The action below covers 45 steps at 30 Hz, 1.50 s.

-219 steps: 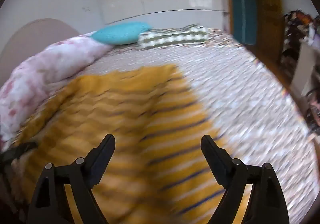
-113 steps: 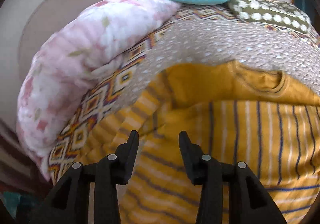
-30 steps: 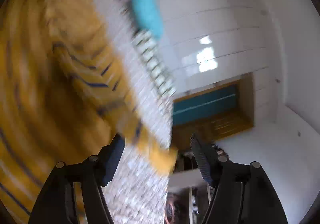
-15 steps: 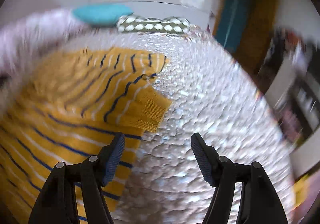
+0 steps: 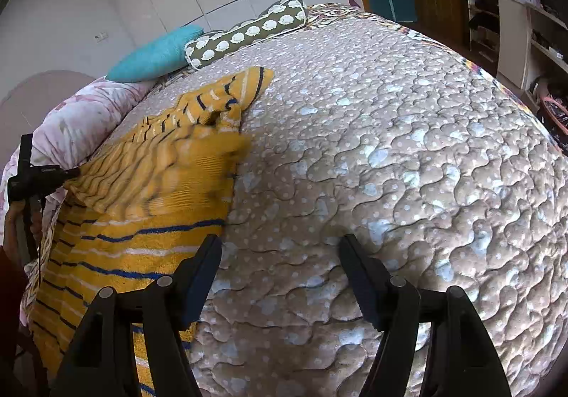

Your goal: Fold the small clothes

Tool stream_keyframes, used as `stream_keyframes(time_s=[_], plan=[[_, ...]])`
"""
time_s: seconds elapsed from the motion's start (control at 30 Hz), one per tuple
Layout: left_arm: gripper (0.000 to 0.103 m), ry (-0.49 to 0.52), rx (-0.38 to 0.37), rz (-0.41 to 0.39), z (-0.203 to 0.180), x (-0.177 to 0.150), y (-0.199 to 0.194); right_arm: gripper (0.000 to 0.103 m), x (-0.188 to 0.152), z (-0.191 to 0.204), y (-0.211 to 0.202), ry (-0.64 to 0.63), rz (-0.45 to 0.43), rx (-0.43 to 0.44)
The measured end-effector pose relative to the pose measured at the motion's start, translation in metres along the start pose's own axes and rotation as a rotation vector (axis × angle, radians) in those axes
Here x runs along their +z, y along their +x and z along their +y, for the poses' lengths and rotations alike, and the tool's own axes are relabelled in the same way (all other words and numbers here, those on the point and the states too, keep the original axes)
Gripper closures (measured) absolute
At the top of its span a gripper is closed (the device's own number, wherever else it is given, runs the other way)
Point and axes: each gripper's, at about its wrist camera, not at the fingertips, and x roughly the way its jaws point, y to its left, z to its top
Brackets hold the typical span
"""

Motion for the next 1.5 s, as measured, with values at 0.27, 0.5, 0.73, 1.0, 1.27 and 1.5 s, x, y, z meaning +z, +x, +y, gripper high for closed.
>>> stream_keyframes(time_s=[0.27, 0.5, 0.73, 1.0, 1.27, 1.5], plan=[[0.074, -0.063, -0.002, 0.073, 0.032, -0.021, 0.0, 0.016, 0.004, 0.001, 0.006, -0.036, 0.019, 0.019], [0.036, 0.11, 0.039, -0.071, 0.002, -0.083, -0.093, 0.01, 0.004, 0.007, 0.011, -0.075, 0.029, 0.005], [0.029, 0.185, 0.043, -0.055, -0.027, -0.172, -0.143, 0.01, 0.004, 0.003, 0.009, -0.056, 0.015, 0.025], [0.029, 0.173, 0.066, 0.017, -0.061, -0.239, -0.132, 0.01, -0.002, -0.006, -0.002, 0.009, -0.02, 0.085], [0.018, 0.217, 0.181, 0.024, -0.082, -0.253, -0.119, 0.01, -0.001, -0.016, -0.004, 0.058, -0.028, 0.155], [0.007, 0.148, 0.199, 0.029, -0.076, -0.256, -0.114, 0.01, -0.001, -0.015, -0.003, 0.058, -0.027, 0.156]])
